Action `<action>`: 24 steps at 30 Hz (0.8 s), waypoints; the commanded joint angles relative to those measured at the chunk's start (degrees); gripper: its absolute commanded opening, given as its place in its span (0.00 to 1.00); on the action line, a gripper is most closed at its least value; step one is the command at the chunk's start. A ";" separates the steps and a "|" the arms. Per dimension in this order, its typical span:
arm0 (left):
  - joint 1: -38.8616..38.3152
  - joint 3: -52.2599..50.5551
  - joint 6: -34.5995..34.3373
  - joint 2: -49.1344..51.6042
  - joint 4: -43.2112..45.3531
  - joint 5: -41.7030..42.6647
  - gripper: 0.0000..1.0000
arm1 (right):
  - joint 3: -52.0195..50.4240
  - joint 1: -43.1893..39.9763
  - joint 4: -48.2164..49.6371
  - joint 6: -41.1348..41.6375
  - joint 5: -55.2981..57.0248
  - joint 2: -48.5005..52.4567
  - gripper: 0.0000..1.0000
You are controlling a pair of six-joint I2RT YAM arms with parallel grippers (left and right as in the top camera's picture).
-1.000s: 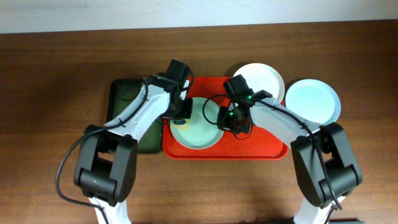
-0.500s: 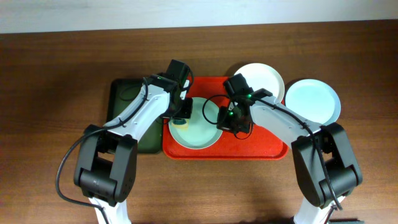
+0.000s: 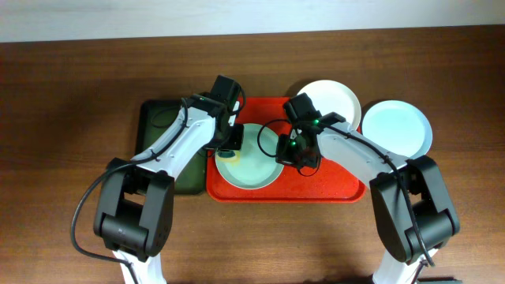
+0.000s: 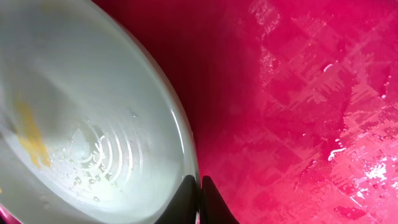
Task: Clean dirty plates on tray and stack at the side
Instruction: 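Scrub the plate with the sponge while the right gripper holds the rim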
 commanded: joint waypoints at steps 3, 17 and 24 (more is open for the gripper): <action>-0.13 0.57 -0.79 0.42 -0.09 -0.57 0.00 | -0.04 0.42 0.00 0.02 1.14 0.96 0.04; -0.13 -0.72 -0.74 10.73 1.84 6.82 0.00 | -0.04 0.42 0.00 0.02 1.18 0.96 0.04; -0.07 0.57 4.39 8.39 3.56 26.62 0.00 | -0.04 0.42 -0.02 0.00 1.18 0.96 0.04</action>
